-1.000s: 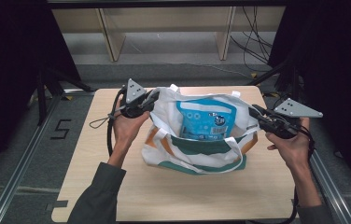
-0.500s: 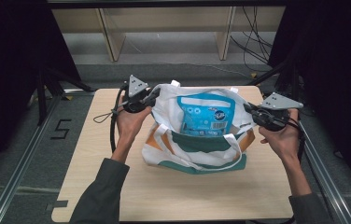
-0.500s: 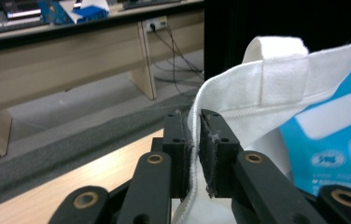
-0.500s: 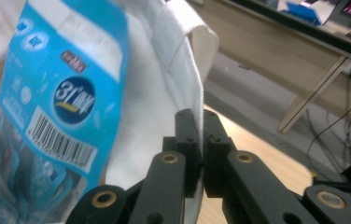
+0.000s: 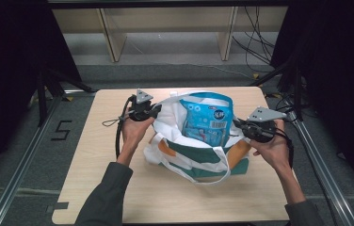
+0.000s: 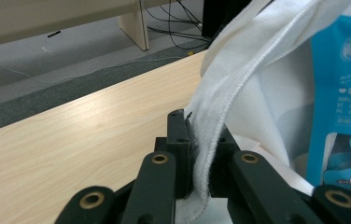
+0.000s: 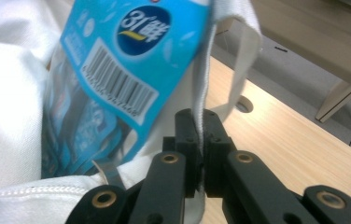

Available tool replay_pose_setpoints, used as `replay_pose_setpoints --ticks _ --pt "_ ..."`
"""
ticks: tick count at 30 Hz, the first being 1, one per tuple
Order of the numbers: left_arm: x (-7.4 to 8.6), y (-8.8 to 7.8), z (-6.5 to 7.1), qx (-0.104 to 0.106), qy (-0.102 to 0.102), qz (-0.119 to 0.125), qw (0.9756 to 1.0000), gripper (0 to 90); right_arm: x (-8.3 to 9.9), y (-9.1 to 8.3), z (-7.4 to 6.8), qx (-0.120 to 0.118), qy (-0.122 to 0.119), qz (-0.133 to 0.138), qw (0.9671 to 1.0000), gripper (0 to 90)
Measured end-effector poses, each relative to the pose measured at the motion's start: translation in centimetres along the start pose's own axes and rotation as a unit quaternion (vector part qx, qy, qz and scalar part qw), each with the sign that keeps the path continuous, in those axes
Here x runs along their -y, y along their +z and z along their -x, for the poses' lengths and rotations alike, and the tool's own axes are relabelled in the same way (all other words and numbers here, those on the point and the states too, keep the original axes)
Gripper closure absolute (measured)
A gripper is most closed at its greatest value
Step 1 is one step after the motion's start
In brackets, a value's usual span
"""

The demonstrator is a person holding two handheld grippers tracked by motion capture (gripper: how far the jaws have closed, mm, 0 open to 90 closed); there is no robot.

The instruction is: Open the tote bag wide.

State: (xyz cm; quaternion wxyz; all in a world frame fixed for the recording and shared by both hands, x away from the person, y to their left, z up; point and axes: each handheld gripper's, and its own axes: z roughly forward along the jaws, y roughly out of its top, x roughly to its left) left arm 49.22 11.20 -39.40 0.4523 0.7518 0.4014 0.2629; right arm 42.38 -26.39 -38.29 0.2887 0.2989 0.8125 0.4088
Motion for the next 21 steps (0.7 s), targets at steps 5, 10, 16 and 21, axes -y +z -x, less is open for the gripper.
replay_pose_setpoints --ticks 5,10,16,21 --pt "-0.3 -1.4 0.0 0.005 0.026 0.000 0.9996 72.5 0.3 -0.6 -0.4 -0.006 -0.005 0.010 0.9999 88.3" --pt "-2.1 -3.6 1.4 0.003 0.044 0.044 0.9981 60.0 0.5 -1.6 -0.6 -0.015 -0.001 0.020 0.9997 88.4" --pt "-4.8 -4.8 3.0 -0.009 0.140 0.023 0.9899 59.0 0.4 -2.1 -0.8 -0.019 -0.012 0.027 0.9994 88.4" --pt "-5.4 -3.1 2.7 0.010 0.140 -0.005 0.9900 72.8 0.6 -2.6 -0.7 -0.023 -0.001 0.030 0.9993 87.9"
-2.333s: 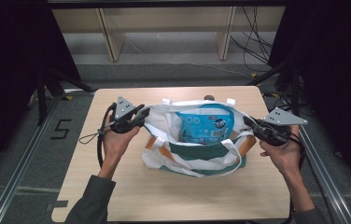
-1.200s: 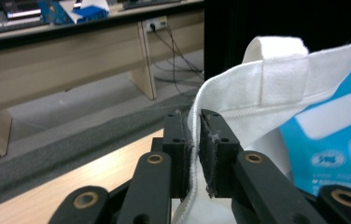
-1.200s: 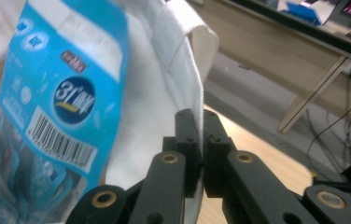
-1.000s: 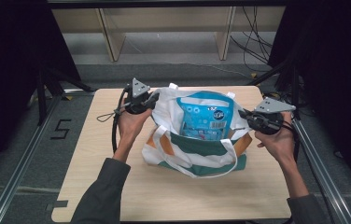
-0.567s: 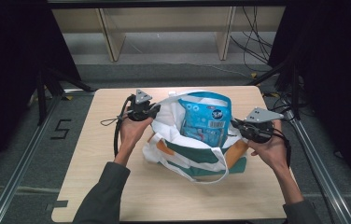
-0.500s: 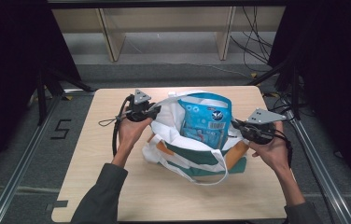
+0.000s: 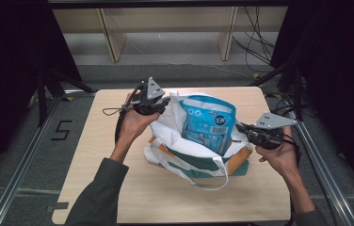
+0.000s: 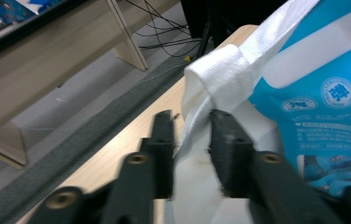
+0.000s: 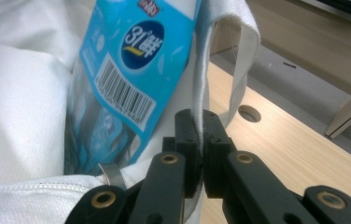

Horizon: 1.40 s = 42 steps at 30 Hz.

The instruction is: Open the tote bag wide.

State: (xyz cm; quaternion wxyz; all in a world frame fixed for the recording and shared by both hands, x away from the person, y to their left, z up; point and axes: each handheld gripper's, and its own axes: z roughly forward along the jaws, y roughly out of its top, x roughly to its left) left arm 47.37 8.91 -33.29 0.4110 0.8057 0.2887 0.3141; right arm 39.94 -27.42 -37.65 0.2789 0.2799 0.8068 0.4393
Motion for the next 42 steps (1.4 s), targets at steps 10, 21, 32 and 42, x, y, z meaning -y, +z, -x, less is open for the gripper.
replay_pose_setpoints --ticks 10,21,32,42 --pt "0.1 0.1 0.0 0.001 0.005 0.005 1.0000 87.8 -1.2 -1.5 1.1 0.020 0.026 0.056 0.9979 69.5" --pt "0.1 -0.2 0.0 0.006 -0.006 0.006 0.9999 87.5 -4.9 -1.2 1.3 -0.035 0.040 0.088 0.9947 73.9" --pt "-0.1 0.7 -1.3 -0.007 -0.046 -0.007 0.9989 87.4 -4.3 -2.1 -1.0 -0.071 -0.004 0.097 0.9928 90.0" --pt "4.1 4.1 -1.0 0.027 -0.071 -0.049 0.9959 86.6 -3.3 -2.0 -1.0 -0.052 0.028 0.094 0.9938 74.9"
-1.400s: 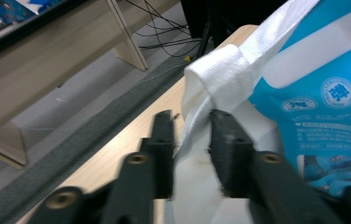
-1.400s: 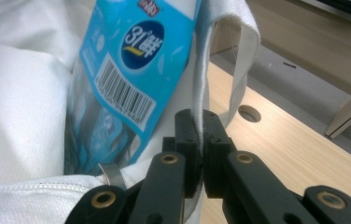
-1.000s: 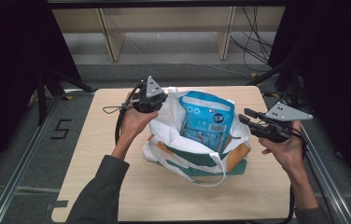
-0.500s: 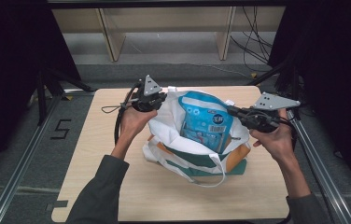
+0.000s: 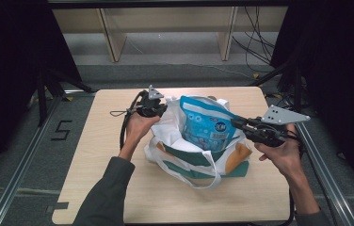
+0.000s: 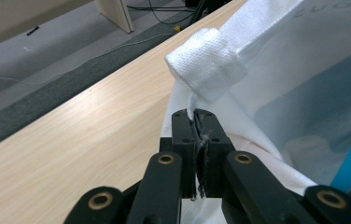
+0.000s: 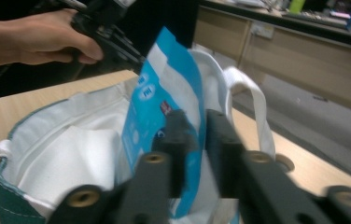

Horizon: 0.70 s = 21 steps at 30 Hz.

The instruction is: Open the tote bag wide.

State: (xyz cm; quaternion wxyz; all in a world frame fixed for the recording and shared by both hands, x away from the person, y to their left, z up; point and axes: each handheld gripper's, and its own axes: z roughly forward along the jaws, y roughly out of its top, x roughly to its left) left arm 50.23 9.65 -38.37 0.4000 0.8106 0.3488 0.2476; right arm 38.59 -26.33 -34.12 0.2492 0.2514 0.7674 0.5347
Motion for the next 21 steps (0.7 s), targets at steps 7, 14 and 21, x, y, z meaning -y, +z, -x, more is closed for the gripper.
replay_pose_setpoints --ticks 7,14,21 --pt "-0.5 -2.4 -0.2 -0.001 0.001 0.026 0.9997 70.9 0.3 -2.4 0.2 0.028 0.035 -0.007 0.9990 58.9" --pt "0.3 -3.3 -0.9 -0.009 -0.001 0.016 0.9998 56.7 1.7 -3.2 0.7 0.031 0.083 -0.033 0.9955 58.6" --pt "1.5 -2.0 -1.1 -0.006 0.001 -0.009 0.9999 60.7 1.6 -1.8 -1.2 0.023 0.044 -0.095 0.9943 69.1"
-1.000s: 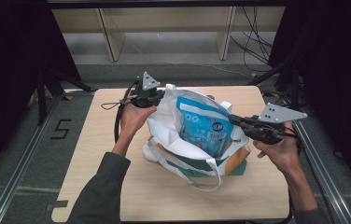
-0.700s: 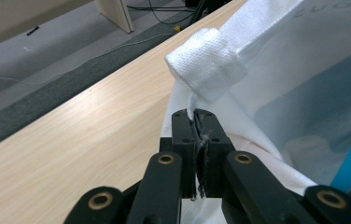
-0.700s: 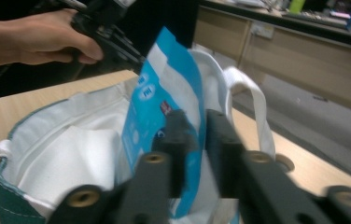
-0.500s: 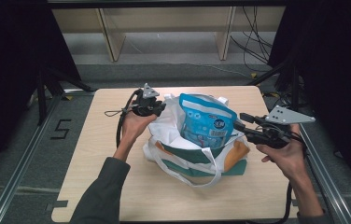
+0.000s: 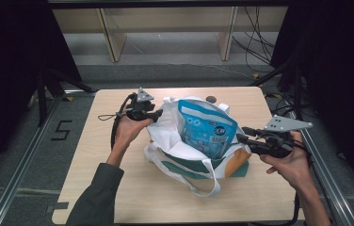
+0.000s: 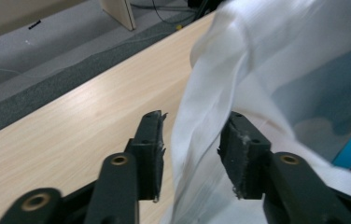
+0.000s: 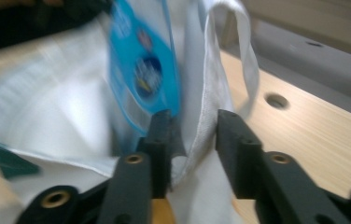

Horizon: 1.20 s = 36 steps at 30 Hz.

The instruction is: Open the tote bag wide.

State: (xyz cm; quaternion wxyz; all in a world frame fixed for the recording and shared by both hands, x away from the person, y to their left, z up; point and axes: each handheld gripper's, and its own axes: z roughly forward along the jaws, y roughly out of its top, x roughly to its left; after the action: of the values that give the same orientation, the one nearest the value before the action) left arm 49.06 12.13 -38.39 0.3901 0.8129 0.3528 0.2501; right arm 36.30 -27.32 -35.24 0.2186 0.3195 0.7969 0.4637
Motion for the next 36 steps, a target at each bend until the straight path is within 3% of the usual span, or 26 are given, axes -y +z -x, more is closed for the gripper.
replay_pose_setpoints --ticks 2,4,5,6,8,9,14,16,19,22,23,25,27,28,29,30,32,33,34,36 --pt "0.8 0.7 -0.2 -0.006 0.019 -0.033 0.9992 65.7 0.5 0.7 0.0 0.016 -0.023 -0.037 0.9989 80.7" --pt "1.9 1.5 -0.4 0.002 0.014 -0.037 0.9992 72.0 1.1 1.5 0.6 0.018 -0.039 -0.058 0.9974 87.0" --pt "2.6 2.1 -0.4 0.007 0.003 -0.039 0.9992 75.1 1.6 2.0 0.9 0.022 -0.040 -0.066 0.9968 87.8" --pt "3.0 2.4 -0.4 0.012 0.004 -0.040 0.9991 77.6 2.2 2.6 1.4 0.023 -0.040 -0.070 0.9965 88.2" --pt "4.0 2.9 -0.5 0.027 0.002 -0.054 0.9982 79.9 3.0 3.4 1.8 0.024 -0.020 -0.088 0.9956 88.5" --pt "4.5 3.2 -0.3 0.030 -0.005 -0.058 0.9979 80.7 3.4 3.9 2.2 0.028 -0.034 -0.092 0.9948 88.5" --pt "6.6 4.7 0.9 0.038 0.001 -0.080 0.9961 84.0 5.8 6.2 2.8 0.044 -0.039 -0.158 0.9858 88.6" --pt "7.6 5.1 1.5 0.039 -0.004 -0.088 0.9953 84.5 6.9 7.0 3.1 0.041 -0.038 -0.172 0.9836 88.7" --pt "9.4 5.7 2.0 0.051 -0.017 -0.094 0.9941 84.7 8.2 8.1 3.4 0.039 -0.037 -0.182 0.9818 88.7" --pt "10.8 5.4 2.2 0.053 -0.019 -0.079 0.9953 85.1 8.9 9.2 3.4 0.040 -0.044 -0.193 0.9795 88.8" --pt "11.0 5.3 2.3 0.052 -0.020 -0.078 0.9954 85.0 9.3 9.6 3.5 0.037 -0.037 -0.194 0.9797 88.8" --pt "10.9 5.2 2.6 0.042 0.001 -0.082 0.9958 84.7 9.8 10.2 3.7 0.034 -0.026 -0.189 0.9811 88.9" --pt "10.9 5.1 2.7 0.038 -0.001 -0.084 0.9957 83.6 9.9 10.2 4.0 0.032 -0.022 -0.184 0.9821 88.9" --pt "10.9 5.1 2.7 0.036 -0.001 -0.083 0.9959 82.8 9.8 10.1 4.1 0.025 -0.019 -0.194 0.9805 88.8" --pt "10.8 5.0 2.6 0.031 -0.004 -0.082 0.9961 81.2 9.9 10.2 4.1 0.033 -0.016 -0.181 0.9828 88.8" --pt "10.8 4.9 2.6 0.026 -0.008 -0.084 0.9961 75.8 9.8 10.0 4.1 0.028 -0.018 -0.192 0.9809 88.6" --pt "10.6 4.6 2.5 0.018 -0.009 -0.087 0.9960 68.2 9.8 10.1 4.1 0.032 -0.016 -0.184 0.9823 87.4" --pt "10.4 4.3 2.4 0.009 0.001 -0.084 0.9964 64.3 9.8 10.1 4.3 0.031 -0.019 -0.177 0.9834 86.2" --pt "10.3 4.1 2.3 0.010 0.005 -0.089 0.9960 58.7 9.7 10.0 4.5 0.033 -0.006 -0.172 0.9844 82.8" --pt "9.9 3.4 2.2 0.010 -0.018 -0.078 0.9967 51.3 9.4 9.7 4.6 0.028 0.021 -0.169 0.9849 76.2"
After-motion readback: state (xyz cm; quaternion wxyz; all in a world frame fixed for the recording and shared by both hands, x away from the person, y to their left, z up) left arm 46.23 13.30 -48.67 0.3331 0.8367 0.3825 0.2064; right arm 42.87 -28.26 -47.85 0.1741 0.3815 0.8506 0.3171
